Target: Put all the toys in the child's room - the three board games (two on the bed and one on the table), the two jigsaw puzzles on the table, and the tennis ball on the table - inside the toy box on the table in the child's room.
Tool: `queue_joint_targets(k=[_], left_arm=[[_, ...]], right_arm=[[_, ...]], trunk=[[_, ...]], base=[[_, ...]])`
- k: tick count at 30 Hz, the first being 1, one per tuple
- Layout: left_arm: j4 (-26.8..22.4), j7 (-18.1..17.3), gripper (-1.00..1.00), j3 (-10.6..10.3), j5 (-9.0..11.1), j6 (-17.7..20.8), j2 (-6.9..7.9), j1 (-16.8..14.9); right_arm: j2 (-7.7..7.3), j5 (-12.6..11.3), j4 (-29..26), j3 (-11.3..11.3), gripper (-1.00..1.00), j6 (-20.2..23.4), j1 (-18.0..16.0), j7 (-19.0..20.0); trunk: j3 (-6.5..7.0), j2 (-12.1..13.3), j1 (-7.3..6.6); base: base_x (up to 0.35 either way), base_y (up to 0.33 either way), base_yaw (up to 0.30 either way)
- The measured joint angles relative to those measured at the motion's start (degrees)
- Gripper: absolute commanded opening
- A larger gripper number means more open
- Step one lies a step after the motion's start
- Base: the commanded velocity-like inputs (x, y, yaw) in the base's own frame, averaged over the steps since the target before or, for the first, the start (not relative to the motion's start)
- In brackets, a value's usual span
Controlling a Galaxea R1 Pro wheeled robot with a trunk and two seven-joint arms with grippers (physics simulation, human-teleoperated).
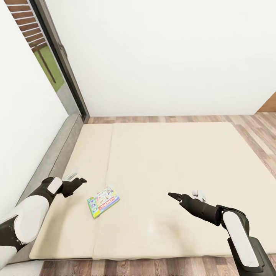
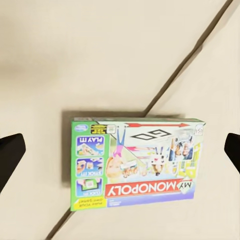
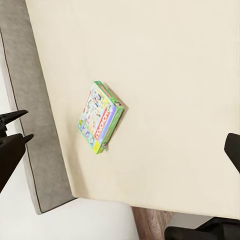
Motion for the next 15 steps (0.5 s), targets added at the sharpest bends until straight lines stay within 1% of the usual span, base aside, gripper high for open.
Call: queue_joint_targets(k=[9, 15], left_arm=[[0.05, 0.06, 1.0, -0.03, 0.04, -2.69, -0.04, 0.0], [0.07, 0.08, 1.0, -0.06, 0.05, -3.47, -0.11, 0.0]], right_arm=[[-0.02, -0.02, 0.0, -0.04, 1.0, 0.08, 0.03, 0.04], [-0.04, -0.29, 0.0, -0.1, 1.0, 0.24, 0.15, 0.29]], trunk=[[-0.83, 0.0, 0.0], [-1.39, 0.0, 0.0]], base=[[0.0, 0.0, 0.0], [0.0, 0.0, 0.0]])
